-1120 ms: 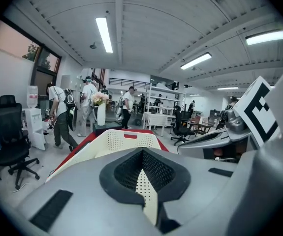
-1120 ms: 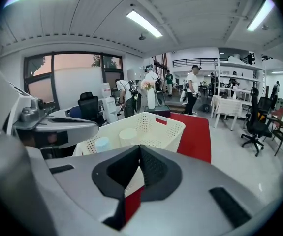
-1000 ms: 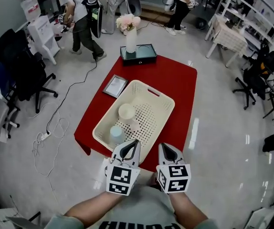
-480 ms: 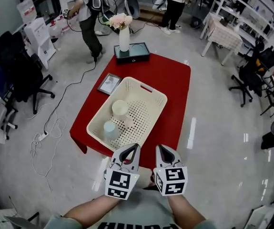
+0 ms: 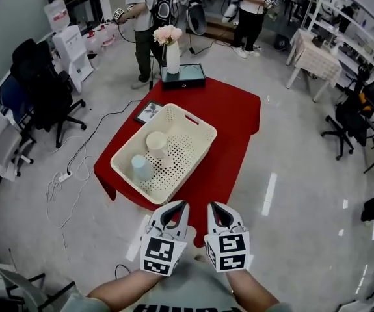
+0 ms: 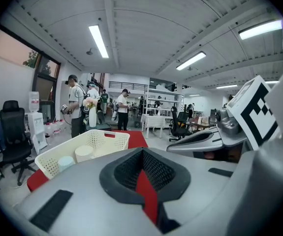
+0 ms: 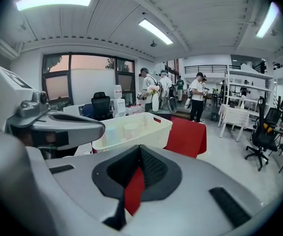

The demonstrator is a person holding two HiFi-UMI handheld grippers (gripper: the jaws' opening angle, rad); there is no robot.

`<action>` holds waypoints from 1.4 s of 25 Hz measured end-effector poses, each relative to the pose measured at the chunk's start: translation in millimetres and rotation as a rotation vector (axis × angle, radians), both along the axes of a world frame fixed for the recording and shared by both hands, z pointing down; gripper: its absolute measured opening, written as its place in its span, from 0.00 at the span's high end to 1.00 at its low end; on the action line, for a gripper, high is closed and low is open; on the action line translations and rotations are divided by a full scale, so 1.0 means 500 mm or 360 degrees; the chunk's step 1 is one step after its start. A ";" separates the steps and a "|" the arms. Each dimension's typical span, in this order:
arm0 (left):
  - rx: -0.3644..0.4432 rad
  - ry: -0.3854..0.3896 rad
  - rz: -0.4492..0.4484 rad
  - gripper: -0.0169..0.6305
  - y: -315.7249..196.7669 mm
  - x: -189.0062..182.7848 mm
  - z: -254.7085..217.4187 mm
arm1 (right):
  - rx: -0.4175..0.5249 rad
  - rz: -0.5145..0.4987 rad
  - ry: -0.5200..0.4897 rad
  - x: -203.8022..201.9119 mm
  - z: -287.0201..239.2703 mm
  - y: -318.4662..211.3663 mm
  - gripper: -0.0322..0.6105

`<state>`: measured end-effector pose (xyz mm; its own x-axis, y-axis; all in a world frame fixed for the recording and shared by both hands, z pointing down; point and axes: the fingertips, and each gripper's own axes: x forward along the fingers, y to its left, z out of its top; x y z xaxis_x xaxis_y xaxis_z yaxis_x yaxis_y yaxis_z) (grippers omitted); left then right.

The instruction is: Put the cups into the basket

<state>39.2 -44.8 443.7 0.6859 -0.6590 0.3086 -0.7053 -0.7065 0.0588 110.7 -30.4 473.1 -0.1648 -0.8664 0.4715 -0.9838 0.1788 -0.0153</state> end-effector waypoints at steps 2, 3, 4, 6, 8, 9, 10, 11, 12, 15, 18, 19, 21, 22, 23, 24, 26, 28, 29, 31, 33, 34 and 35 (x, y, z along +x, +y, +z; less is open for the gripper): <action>-0.0002 -0.0006 -0.0030 0.96 0.027 0.016 0.003 | 0.0001 -0.0027 -0.0001 0.019 0.001 0.023 0.93; -0.0006 -0.0009 -0.0049 0.96 0.039 0.021 0.006 | 0.0000 -0.0043 -0.0003 0.026 0.002 0.034 0.93; -0.0009 -0.0011 -0.0071 0.96 0.051 0.024 0.010 | -0.0002 -0.0061 -0.0006 0.031 0.004 0.044 0.93; -0.0015 -0.0014 -0.0122 0.96 0.070 0.025 0.014 | -0.0005 -0.0100 -0.0019 0.037 0.008 0.063 0.93; -0.0017 -0.0013 -0.0174 0.96 0.087 0.024 0.016 | -0.0004 -0.0142 -0.0033 0.038 0.011 0.079 0.93; -0.0016 -0.0014 -0.0199 0.96 0.096 0.023 0.017 | -0.0003 -0.0164 -0.0038 0.038 0.012 0.087 0.93; -0.0015 -0.0015 -0.0224 0.96 0.105 0.021 0.016 | -0.0002 -0.0189 -0.0042 0.037 0.013 0.095 0.93; -0.0013 -0.0018 -0.0249 0.96 0.115 0.020 0.015 | -0.0004 -0.0217 -0.0044 0.036 0.013 0.104 0.93; -0.0009 -0.0023 -0.0274 0.96 0.124 0.018 0.013 | -0.0007 -0.0246 -0.0045 0.034 0.013 0.113 0.93; 0.0002 -0.0042 -0.0349 0.96 0.148 0.006 0.005 | -0.0011 -0.0332 -0.0050 0.023 0.009 0.134 0.93; 0.0015 -0.0062 -0.0396 0.96 0.165 -0.015 -0.003 | -0.0007 -0.0385 -0.0060 0.005 0.004 0.149 0.93; 0.0020 -0.0068 -0.0407 0.96 0.172 -0.024 -0.004 | -0.0004 -0.0397 -0.0065 -0.003 0.003 0.154 0.93; 0.0031 -0.0076 -0.0431 0.96 0.185 -0.044 -0.003 | 0.0006 -0.0418 -0.0072 -0.019 0.002 0.163 0.93; 0.0034 -0.0078 -0.0443 0.96 0.191 -0.054 -0.001 | 0.0014 -0.0427 -0.0073 -0.027 0.001 0.168 0.93; 0.0034 -0.0079 -0.0453 0.96 0.197 -0.065 0.002 | 0.0020 -0.0432 -0.0072 -0.034 0.000 0.172 0.93; 0.0032 -0.0080 -0.0462 0.96 0.202 -0.076 0.005 | 0.0024 -0.0435 -0.0071 -0.042 -0.001 0.175 0.93; 0.0027 -0.0080 -0.0474 0.96 0.210 -0.098 0.009 | 0.0022 -0.0427 -0.0068 -0.056 0.000 0.182 0.93; 0.0025 -0.0076 -0.0481 0.96 0.217 -0.122 0.011 | 0.0020 -0.0405 -0.0064 -0.071 0.001 0.190 0.93; 0.0024 -0.0073 -0.0480 0.96 0.220 -0.135 0.012 | 0.0021 -0.0393 -0.0060 -0.081 0.002 0.194 0.93; 0.0018 -0.0065 -0.0468 0.96 0.224 -0.160 0.016 | 0.0012 -0.0372 -0.0061 -0.105 0.008 0.200 0.93; 0.0013 -0.0060 -0.0454 0.96 0.226 -0.184 0.021 | -0.0008 -0.0364 -0.0064 -0.130 0.017 0.204 0.93; 0.0013 -0.0058 -0.0448 0.96 0.227 -0.194 0.023 | -0.0013 -0.0364 -0.0059 -0.143 0.019 0.206 0.93; 0.0012 -0.0056 -0.0441 0.96 0.227 -0.203 0.025 | -0.0013 -0.0362 -0.0053 -0.153 0.021 0.208 0.93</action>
